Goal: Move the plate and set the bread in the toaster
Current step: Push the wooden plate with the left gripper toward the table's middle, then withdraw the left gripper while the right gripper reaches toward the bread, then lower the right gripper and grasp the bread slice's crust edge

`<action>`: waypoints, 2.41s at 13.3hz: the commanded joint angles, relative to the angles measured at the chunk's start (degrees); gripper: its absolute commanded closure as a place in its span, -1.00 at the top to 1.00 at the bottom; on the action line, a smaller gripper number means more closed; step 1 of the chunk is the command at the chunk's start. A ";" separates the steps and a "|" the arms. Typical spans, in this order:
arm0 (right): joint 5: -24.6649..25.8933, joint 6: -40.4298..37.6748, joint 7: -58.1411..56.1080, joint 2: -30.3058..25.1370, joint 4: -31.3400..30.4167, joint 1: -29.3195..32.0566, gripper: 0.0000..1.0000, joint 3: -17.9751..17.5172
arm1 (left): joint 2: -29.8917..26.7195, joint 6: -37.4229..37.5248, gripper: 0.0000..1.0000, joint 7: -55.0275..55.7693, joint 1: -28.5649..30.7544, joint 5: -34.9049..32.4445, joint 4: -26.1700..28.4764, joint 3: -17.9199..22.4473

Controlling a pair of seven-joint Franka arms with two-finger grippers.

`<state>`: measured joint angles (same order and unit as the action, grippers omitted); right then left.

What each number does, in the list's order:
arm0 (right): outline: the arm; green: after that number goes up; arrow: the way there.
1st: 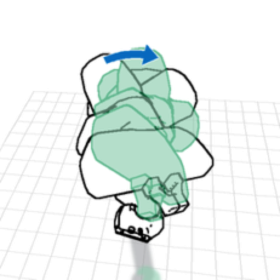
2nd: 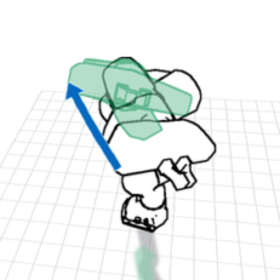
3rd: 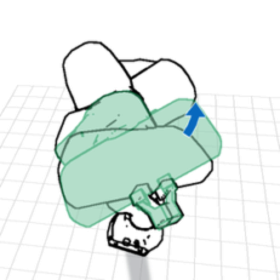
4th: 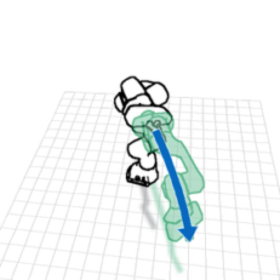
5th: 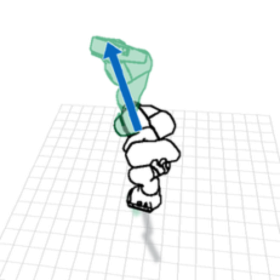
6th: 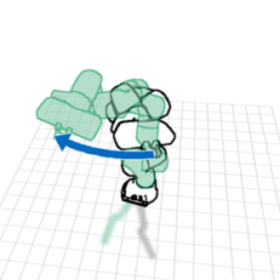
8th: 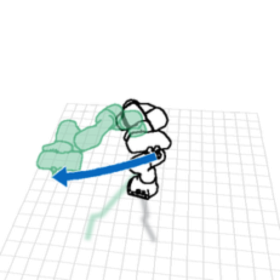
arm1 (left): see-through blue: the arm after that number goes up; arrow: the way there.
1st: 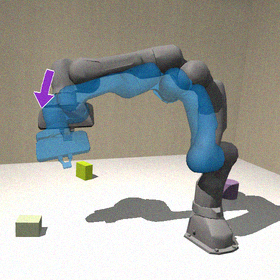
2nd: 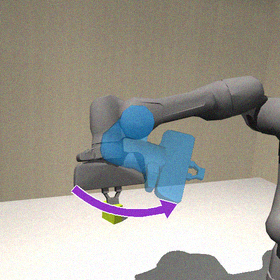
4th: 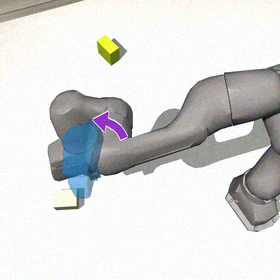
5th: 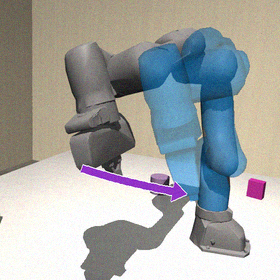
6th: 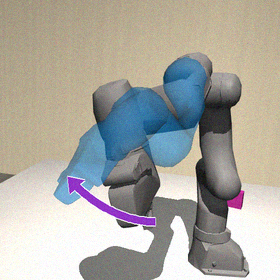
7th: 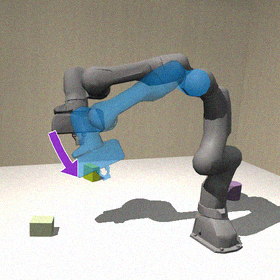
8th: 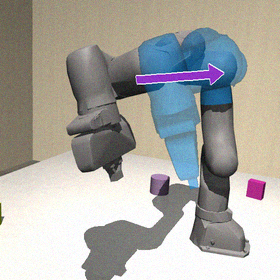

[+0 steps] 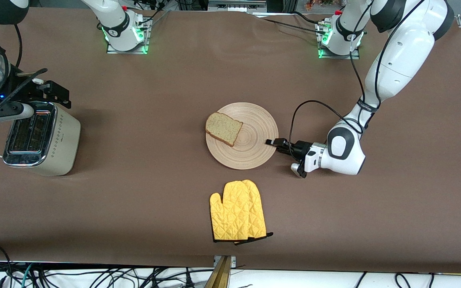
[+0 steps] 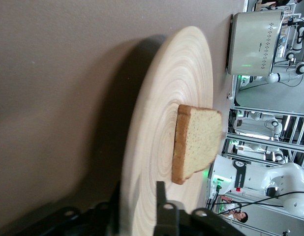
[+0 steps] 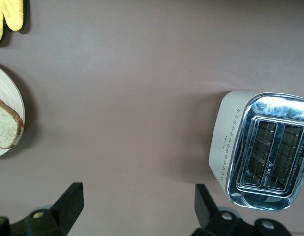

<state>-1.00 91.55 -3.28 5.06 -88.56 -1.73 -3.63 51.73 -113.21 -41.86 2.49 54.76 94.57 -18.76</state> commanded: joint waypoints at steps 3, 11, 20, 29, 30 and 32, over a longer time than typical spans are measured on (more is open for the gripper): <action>-0.14 -0.67 -0.15 0.21 -0.03 -0.20 1.00 -0.24 | -1.98 3.15 1.00 -0.94 3.65 -5.69 -0.43 0.48; -2.41 -2.43 0.55 2.49 -0.74 -2.65 1.00 -0.94 | -15.05 23.89 1.00 -0.32 15.09 -35.66 -10.71 0.39; -17.45 19.94 17.24 7.42 -15.92 -13.81 1.00 -1.12 | -38.79 27.25 1.00 27.24 5.89 -62.40 -11.43 0.47; -22.64 51.86 33.59 14.71 -28.86 -23.41 1.00 -6.30 | -51.03 18.98 1.00 33.95 -6.00 -55.09 -0.87 20.18; -22.73 53.36 34.65 15.94 -28.86 -23.41 1.00 -6.74 | -50.59 20.21 1.00 33.95 -6.09 -55.46 -2.10 20.08; -22.73 57.05 35.88 18.22 -28.86 -23.49 1.00 -7.96 | -49.97 22.14 1.00 33.78 -6.09 -55.46 -2.90 19.99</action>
<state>-22.45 145.09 31.28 21.92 -116.87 -25.32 -10.29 2.52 -92.74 -8.88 -2.79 0.82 91.75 1.12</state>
